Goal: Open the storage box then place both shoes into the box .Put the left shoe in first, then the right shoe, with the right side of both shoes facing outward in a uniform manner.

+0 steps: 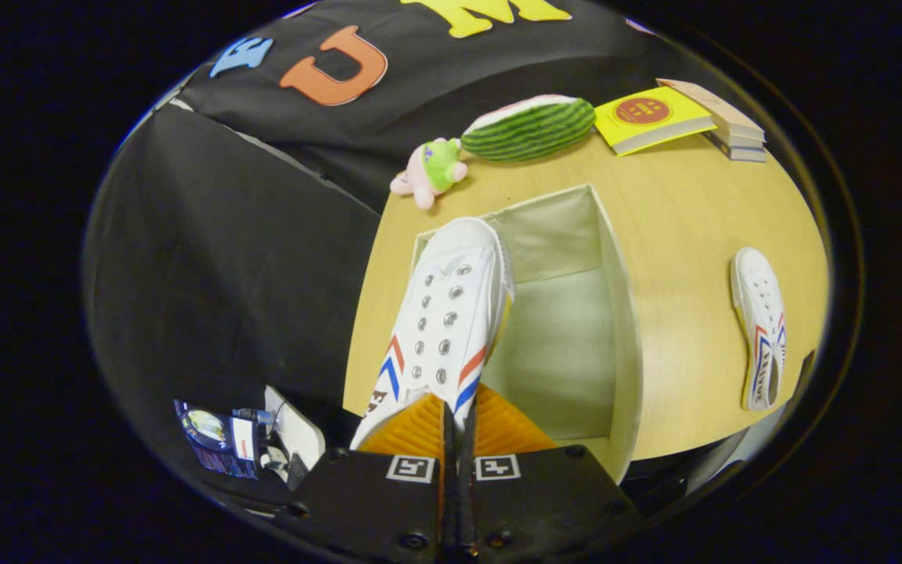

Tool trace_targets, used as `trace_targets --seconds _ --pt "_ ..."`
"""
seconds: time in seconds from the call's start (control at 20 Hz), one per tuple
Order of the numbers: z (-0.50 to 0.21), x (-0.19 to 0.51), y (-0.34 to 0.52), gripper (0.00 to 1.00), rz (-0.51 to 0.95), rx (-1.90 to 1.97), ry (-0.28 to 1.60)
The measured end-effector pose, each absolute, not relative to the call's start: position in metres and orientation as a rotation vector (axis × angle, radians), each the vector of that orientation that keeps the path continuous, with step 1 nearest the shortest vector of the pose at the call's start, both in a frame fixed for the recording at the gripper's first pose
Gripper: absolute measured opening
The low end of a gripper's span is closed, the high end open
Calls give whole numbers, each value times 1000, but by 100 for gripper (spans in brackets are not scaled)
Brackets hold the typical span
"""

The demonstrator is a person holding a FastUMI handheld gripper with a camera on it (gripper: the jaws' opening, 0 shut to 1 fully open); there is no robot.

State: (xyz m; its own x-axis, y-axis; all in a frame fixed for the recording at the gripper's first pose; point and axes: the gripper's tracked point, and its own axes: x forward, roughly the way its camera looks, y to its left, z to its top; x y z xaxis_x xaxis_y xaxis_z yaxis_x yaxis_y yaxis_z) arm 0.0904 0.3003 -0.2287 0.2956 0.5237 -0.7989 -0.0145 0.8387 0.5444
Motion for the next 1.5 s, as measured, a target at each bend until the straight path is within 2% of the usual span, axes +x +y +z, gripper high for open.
trace_targets --seconds 0.3,0.4,0.45,0.6,0.75,0.85,1.15,1.35,1.5 --pt "-247 92 314 6 375 534 1286" --pt "-242 93 319 10 391 545 1278" --pt "-244 96 321 22 403 551 1272" --pt "-224 103 328 39 471 581 1209" --pt "-210 102 324 68 485 520 1147" --pt "-203 96 321 81 489 484 1115" --pt "-171 83 289 83 477 331 997" --pt "-146 88 236 85 410 151 868" --pt "-132 82 196 86 381 105 858"
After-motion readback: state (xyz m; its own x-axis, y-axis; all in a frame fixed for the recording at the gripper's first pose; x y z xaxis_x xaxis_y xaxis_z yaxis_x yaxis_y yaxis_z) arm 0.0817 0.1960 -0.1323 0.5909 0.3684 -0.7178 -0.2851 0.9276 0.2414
